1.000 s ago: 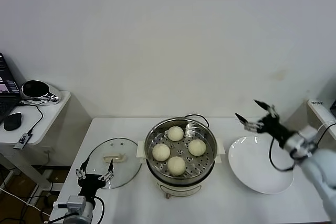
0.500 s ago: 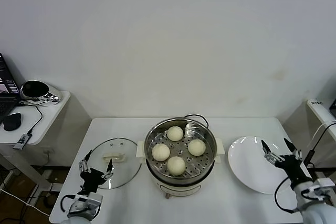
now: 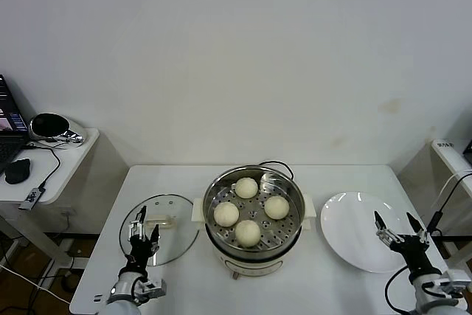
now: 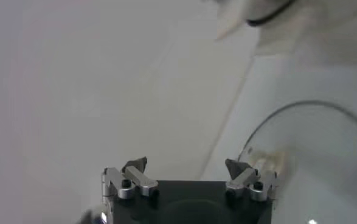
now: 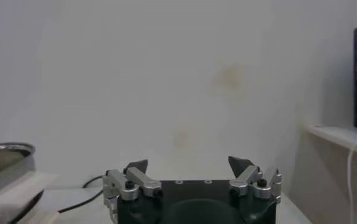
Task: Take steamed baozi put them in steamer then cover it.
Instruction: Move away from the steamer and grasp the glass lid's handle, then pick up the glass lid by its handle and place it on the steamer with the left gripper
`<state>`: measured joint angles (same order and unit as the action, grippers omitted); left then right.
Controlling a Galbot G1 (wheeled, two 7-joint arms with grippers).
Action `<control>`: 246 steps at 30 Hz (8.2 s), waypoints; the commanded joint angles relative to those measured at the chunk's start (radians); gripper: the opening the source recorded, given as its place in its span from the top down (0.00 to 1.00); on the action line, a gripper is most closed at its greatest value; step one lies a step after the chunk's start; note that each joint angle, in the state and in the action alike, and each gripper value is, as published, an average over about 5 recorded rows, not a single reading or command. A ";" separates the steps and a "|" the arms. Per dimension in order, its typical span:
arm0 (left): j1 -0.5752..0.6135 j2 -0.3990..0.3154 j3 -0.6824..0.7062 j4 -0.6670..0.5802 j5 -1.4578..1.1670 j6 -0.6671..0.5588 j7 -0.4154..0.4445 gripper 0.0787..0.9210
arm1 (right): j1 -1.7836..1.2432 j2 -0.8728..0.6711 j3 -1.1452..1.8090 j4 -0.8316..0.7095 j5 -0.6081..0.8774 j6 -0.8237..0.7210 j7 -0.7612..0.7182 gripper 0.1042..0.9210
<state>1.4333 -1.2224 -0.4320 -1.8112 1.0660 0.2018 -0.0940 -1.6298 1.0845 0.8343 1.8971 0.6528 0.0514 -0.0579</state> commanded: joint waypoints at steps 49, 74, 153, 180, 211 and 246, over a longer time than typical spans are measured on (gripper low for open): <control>-0.311 -0.080 0.063 0.405 0.216 0.089 -0.050 0.12 | 0.000 0.064 -0.004 -0.047 -0.061 0.017 0.018 0.12; -0.304 -0.079 0.043 0.465 0.184 0.051 -0.104 0.35 | -0.009 0.060 -0.011 -0.045 -0.067 0.018 0.018 0.12; -0.447 -0.339 0.661 -0.125 0.444 0.578 0.425 0.93 | 0.068 0.108 -0.089 -0.069 -0.142 -0.110 0.049 0.12; -0.410 -0.362 0.635 -0.040 0.687 0.577 0.534 0.93 | 0.096 0.104 -0.119 -0.100 -0.159 -0.099 0.044 0.12; -0.390 -0.376 0.612 -0.016 0.704 0.576 0.515 0.93 | 0.100 0.101 -0.127 -0.107 -0.171 -0.087 0.041 0.12; -0.369 -0.366 0.605 -0.002 0.650 0.560 0.461 0.93 | 0.092 0.108 -0.134 -0.103 -0.188 -0.084 0.041 0.12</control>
<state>1.0622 -1.5931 0.1719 -1.8046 1.7230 0.7364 0.3558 -1.5377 1.1921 0.7018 1.7920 0.4663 -0.0334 -0.0167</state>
